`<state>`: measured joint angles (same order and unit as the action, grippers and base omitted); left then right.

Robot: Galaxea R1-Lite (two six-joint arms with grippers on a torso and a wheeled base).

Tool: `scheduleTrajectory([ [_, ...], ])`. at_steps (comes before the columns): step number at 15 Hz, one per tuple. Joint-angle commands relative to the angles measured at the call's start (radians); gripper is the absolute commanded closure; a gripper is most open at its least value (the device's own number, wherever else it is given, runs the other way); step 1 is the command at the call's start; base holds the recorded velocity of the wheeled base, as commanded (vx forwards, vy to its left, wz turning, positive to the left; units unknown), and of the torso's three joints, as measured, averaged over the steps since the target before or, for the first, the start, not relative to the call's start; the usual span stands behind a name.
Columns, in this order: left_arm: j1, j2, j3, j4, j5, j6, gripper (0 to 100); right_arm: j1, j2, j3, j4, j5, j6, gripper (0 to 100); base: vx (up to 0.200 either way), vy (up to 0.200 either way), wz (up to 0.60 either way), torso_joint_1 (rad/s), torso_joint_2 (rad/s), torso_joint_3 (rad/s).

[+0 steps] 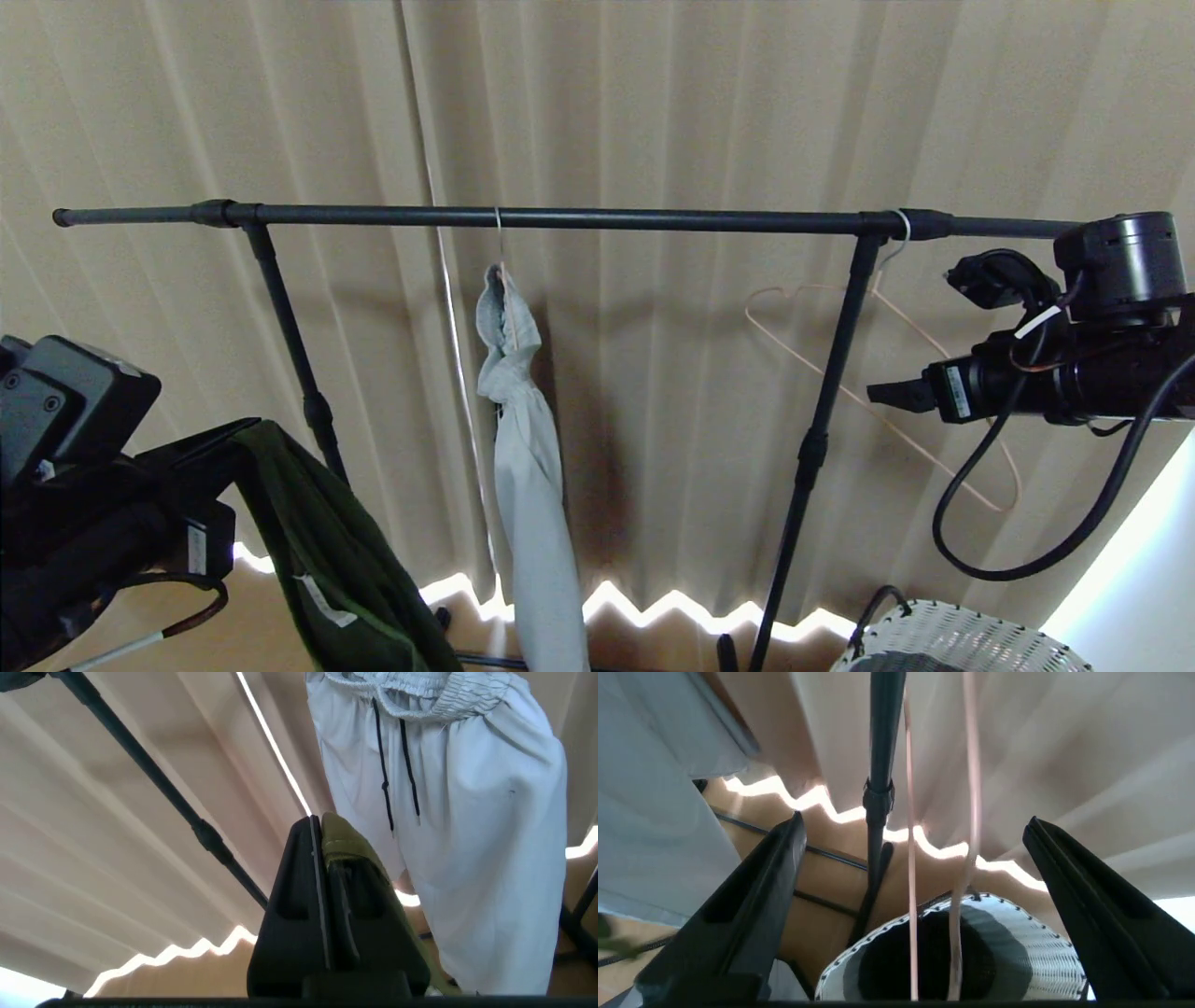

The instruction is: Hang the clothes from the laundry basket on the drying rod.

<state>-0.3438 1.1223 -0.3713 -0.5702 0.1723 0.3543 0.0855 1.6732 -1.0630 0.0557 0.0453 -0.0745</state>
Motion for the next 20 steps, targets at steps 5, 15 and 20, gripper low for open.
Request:
scheduleTrajectory([
  [5, -0.001, -0.003, 0.002, 0.000, 0.001, 0.000, 100, -0.001, 0.030, -0.012, -0.002, -0.002, -0.001, 100, 0.000, 0.000, 0.00, 0.000, 0.00, 0.000],
  [15, 0.000, -0.003, 0.002, 0.000, 0.001, 0.003, 100, -0.027, -0.029, 0.020, -0.004, -0.019, 0.002, 100, 0.000, 0.000, 0.00, 0.000, 0.00, 0.000],
  [20, 0.005, 0.002, 0.008, -0.002, 0.001, 0.000, 100, -0.029, -0.167, 0.153, -0.129, -0.047, 0.021, 100, 0.000, 0.000, 0.00, 0.000, 0.00, 0.000],
])
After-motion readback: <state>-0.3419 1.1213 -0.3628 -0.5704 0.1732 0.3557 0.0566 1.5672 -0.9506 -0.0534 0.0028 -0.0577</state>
